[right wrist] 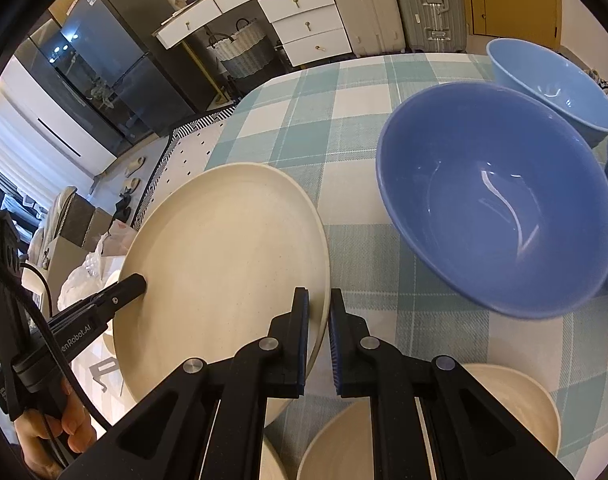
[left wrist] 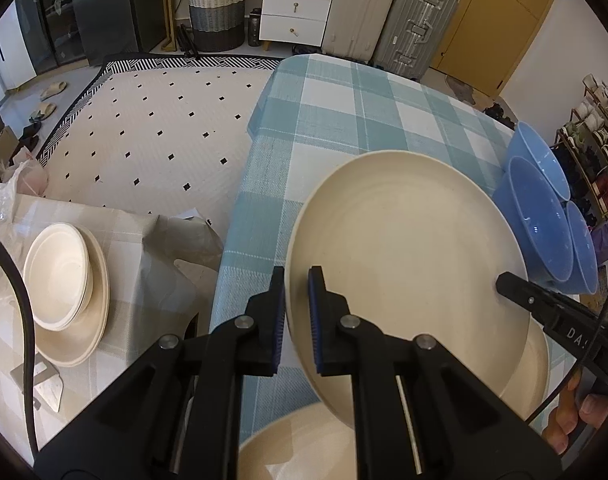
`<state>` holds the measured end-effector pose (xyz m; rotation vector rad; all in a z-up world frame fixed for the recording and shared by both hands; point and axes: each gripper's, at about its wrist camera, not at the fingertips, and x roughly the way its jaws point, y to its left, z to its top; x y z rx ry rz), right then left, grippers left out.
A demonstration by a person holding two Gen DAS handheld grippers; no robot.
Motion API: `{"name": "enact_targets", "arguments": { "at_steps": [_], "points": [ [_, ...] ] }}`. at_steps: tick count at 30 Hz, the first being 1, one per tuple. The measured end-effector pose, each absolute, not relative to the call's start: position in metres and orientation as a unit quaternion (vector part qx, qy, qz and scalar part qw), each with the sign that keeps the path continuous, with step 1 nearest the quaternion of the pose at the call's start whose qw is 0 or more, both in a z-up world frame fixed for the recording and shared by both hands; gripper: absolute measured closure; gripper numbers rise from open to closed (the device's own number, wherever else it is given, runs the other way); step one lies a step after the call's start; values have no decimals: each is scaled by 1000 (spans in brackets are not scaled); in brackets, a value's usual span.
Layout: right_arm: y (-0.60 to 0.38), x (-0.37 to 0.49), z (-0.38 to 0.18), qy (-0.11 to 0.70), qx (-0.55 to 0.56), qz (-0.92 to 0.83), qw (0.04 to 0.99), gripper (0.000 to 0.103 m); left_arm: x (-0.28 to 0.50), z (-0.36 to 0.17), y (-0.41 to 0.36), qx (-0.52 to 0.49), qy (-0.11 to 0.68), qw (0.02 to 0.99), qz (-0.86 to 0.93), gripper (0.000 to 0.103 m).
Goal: Organize plates and bowls
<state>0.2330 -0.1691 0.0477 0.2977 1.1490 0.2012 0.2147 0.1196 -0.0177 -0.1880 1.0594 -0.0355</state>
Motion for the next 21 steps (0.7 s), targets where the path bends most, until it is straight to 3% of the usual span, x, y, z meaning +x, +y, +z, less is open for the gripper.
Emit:
{"name": "enact_targets", "arguments": {
  "at_steps": [21],
  "points": [
    [-225,134,87,510,142,85,844,94,121,9,59,-90,483,870,-42,95]
  ]
}}
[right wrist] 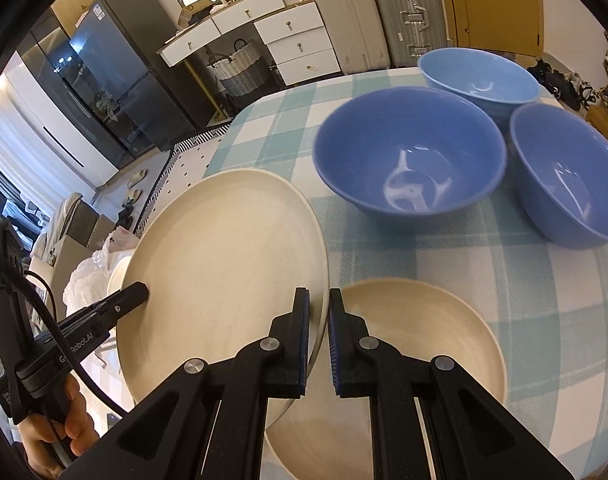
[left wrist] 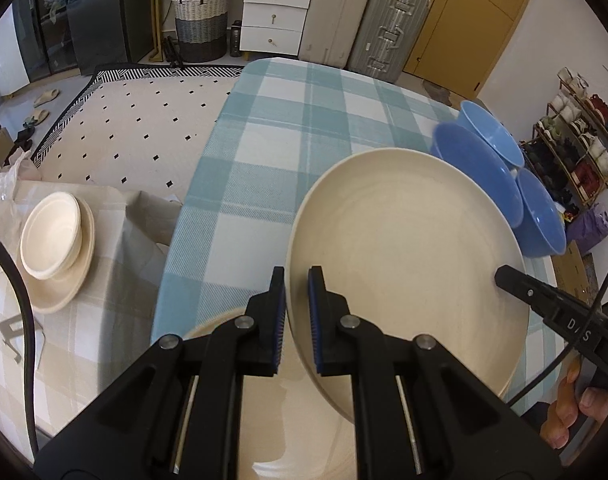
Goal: Organize plates and bowls
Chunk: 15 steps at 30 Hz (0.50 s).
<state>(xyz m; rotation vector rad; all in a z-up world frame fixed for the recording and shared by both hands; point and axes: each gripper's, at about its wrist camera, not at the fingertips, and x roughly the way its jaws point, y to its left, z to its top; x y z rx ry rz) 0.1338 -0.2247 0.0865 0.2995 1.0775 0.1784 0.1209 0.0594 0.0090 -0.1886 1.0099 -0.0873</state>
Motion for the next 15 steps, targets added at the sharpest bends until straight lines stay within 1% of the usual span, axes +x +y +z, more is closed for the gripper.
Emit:
{"name": "enact_targets", "arguments": {
  "at_steps": [15],
  "points": [
    [-255,83,80,515,142,64,843,94,84,-7,17,-72,494,865,-54,95]
  ]
}}
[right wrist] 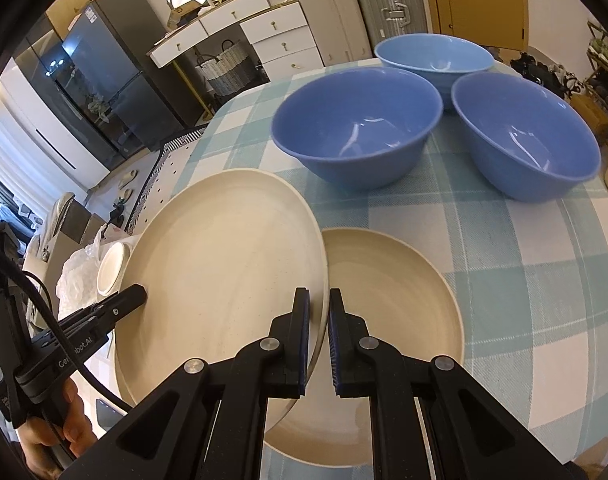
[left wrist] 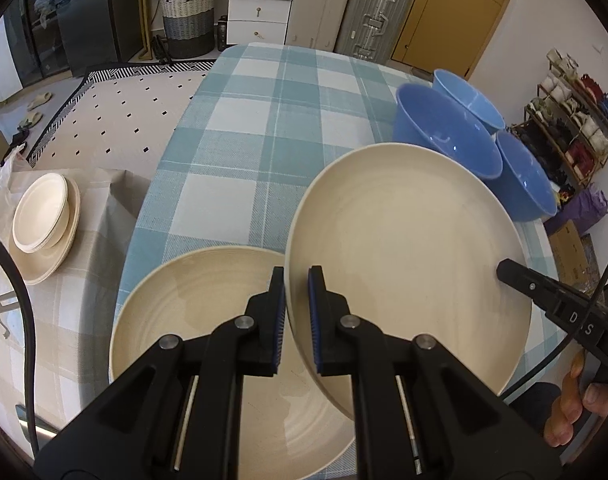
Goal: Organize plates and bowls
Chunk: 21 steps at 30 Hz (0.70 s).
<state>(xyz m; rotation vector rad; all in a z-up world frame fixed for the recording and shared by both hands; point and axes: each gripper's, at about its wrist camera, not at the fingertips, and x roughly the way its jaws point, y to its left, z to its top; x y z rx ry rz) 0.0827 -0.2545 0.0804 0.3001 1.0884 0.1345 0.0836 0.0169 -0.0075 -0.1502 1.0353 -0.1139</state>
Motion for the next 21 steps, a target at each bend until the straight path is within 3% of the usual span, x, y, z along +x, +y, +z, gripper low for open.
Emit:
{"name": "enact_targets", "arguments": {
  "at_steps": [21],
  "points": [
    [-313,69,55,529,157,21,834,94,90,-41,-50,-55,517,850,-85,94]
  ]
}}
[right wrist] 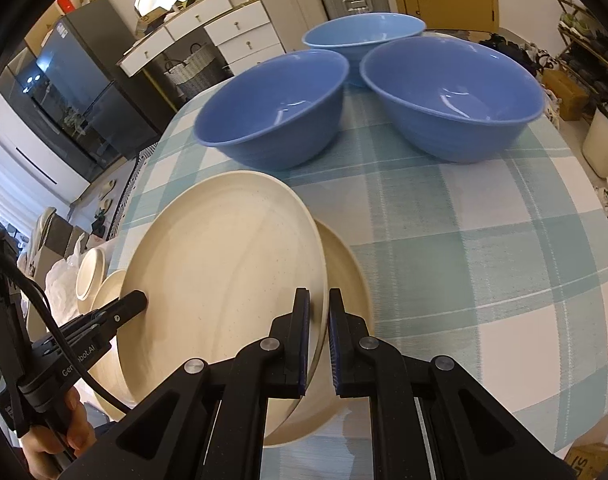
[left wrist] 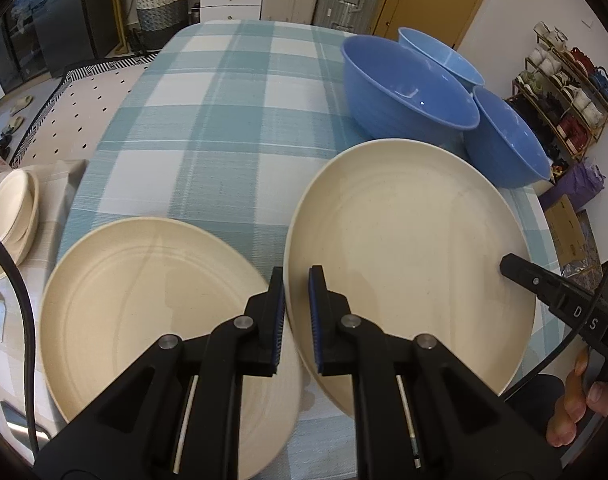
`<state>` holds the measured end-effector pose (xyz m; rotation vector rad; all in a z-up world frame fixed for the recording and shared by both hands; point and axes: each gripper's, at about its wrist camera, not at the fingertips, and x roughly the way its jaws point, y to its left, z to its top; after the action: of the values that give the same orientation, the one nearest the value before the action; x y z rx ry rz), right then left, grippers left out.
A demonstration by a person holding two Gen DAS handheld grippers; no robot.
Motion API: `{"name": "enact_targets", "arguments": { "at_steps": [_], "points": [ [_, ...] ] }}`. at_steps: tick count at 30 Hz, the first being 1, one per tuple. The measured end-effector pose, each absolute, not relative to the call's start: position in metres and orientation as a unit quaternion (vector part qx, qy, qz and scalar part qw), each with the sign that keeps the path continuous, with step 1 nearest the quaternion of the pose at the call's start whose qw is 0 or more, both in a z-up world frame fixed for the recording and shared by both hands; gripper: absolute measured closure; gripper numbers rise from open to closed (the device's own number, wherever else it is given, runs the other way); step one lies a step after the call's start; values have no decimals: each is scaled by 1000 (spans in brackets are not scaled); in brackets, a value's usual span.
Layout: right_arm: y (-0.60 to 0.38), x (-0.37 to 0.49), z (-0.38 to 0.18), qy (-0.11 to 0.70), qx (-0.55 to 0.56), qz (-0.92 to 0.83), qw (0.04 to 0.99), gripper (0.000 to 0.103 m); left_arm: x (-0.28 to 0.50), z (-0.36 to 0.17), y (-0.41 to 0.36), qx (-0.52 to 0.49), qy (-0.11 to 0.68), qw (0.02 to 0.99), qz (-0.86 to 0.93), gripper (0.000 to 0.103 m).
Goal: Organize plates and bowls
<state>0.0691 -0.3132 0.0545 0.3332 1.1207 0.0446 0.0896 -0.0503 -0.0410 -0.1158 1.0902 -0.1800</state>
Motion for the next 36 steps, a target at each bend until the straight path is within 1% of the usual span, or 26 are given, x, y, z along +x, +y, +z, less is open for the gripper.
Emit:
{"name": "enact_targets", "arguments": {
  "at_steps": [11,32,33,35,36],
  "points": [
    [-319,70,32,545,157,13,823,94,92,-61,-63,-36,527,845,-81,94],
    [-320,68,32,550,135,8,824,93,88,-64,-66,-22,527,846,-79,94],
    [-321,68,33,549,128,2,826,91,87,-63,-67,-22,526,847,-78,94],
    [-321,67,39,541,106,-23,834,69,86,-61,-66,-22,525,848,-76,94],
    [-323,66,42,536,106,-25,837,64,86,-60,-65,-22,525,848,-75,94]
  ]
}}
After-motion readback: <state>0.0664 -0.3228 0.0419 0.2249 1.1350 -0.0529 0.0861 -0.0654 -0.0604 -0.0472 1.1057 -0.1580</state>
